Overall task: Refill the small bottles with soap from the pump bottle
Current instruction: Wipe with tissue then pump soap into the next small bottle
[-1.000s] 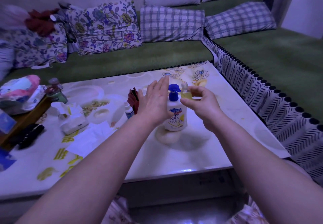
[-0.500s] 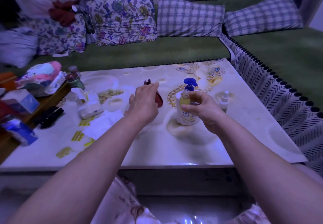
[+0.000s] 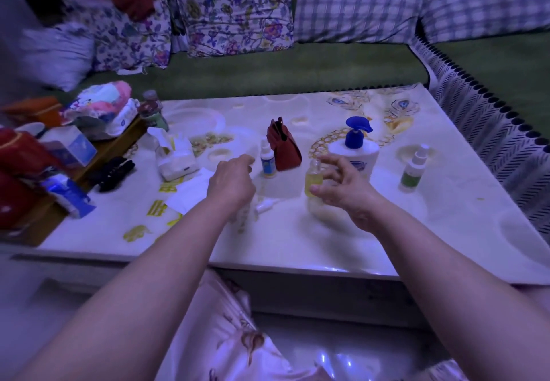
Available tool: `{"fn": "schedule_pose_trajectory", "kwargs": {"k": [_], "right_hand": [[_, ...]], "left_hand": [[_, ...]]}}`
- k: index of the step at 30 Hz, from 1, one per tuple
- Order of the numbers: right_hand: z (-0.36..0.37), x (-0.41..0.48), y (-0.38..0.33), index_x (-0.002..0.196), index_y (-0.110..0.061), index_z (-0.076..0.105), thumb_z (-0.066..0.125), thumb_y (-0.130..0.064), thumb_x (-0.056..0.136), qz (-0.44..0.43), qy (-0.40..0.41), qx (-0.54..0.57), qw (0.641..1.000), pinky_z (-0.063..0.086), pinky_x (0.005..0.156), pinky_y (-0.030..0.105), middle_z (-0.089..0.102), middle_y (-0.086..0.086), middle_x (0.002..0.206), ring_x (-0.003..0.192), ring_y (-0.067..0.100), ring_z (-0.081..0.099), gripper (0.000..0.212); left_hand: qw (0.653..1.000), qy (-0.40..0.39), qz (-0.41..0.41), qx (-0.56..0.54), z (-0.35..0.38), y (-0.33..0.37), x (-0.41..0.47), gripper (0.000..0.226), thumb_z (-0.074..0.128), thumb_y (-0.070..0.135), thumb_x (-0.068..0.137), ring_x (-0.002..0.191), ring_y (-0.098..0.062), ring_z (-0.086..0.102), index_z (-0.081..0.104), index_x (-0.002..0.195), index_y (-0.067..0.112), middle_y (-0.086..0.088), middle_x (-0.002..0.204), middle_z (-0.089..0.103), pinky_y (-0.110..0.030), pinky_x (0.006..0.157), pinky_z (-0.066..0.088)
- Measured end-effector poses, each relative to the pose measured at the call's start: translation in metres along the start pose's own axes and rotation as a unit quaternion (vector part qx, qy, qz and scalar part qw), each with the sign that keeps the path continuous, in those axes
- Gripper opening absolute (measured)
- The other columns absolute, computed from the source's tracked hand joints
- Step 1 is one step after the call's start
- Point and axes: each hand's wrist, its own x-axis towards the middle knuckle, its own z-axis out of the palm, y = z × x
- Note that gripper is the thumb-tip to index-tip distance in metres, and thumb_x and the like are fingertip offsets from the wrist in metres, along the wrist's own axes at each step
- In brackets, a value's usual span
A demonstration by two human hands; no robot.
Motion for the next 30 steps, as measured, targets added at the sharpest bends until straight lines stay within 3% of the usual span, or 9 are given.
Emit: {"fn": "schedule_pose_trajectory", "kwargs": {"k": [7, 12, 23, 27, 30], "right_hand": [[0.013, 0.008, 0.016, 0.119, -0.021, 0.048, 0.07, 0.008, 0.077, -0.007, 0.023, -0.038, 0.999, 0.047, 0.069, 0.022, 0.056, 0.0, 0.088, 0.074, 0.009, 0.058, 0.054], [0.008, 0.007, 0.027, 0.119, -0.019, 0.048, 0.069, 0.009, 0.077, 0.001, 0.025, -0.058, 0.998, 0.049, 0.07, 0.02, 0.053, -0.001, 0.084, 0.076, 0.009, 0.058, 0.054], [-0.007, 0.008, 0.039, 0.117, -0.017, 0.048, 0.068, 0.009, 0.078, 0.023, 0.021, -0.059, 0.998, 0.048, 0.078, 0.025, 0.056, 0.0, 0.084, 0.081, 0.013, 0.058, 0.051], [-0.011, 0.006, 0.04, 0.118, -0.016, 0.05, 0.069, 0.007, 0.078, 0.027, 0.02, -0.063, 0.997, 0.048, 0.084, 0.03, 0.059, -0.001, 0.088, 0.086, 0.014, 0.06, 0.05], [-0.013, 0.003, 0.039, 0.121, -0.013, 0.05, 0.07, 0.007, 0.078, 0.024, 0.036, -0.069, 0.997, 0.048, 0.077, 0.021, 0.056, -0.002, 0.087, 0.079, 0.01, 0.059, 0.052]], "left_hand": [[0.996, -0.084, -0.008, 0.024, 0.027, -0.021, 0.0, 0.036, 0.057, 0.018, 0.086, 0.116, -0.024, 0.053, 0.06, 0.122, 0.024, -0.001, 0.129, 0.058, -0.036, 0.091, 0.047], [0.995, -0.1, -0.004, 0.028, 0.051, -0.014, 0.008, 0.042, 0.061, 0.036, 0.084, 0.12, -0.023, 0.048, 0.057, 0.124, 0.024, 0.0, 0.12, 0.061, -0.039, 0.093, 0.046], [0.987, -0.084, 0.016, 0.138, 0.075, 0.0, 0.017, 0.033, 0.051, 0.014, 0.083, 0.113, -0.026, 0.05, 0.058, 0.115, 0.021, -0.002, 0.115, 0.061, -0.036, 0.086, 0.043], [0.992, -0.067, 0.027, 0.103, 0.078, 0.002, 0.016, 0.029, 0.052, 0.011, 0.082, 0.104, -0.028, 0.055, 0.057, 0.11, 0.014, -0.007, 0.109, 0.063, -0.033, 0.077, 0.043], [0.998, -0.039, 0.042, 0.022, 0.066, 0.009, 0.014, 0.027, 0.056, 0.014, 0.082, 0.098, -0.028, 0.056, 0.052, 0.109, 0.01, -0.006, 0.102, 0.062, -0.031, 0.073, 0.038]]}}
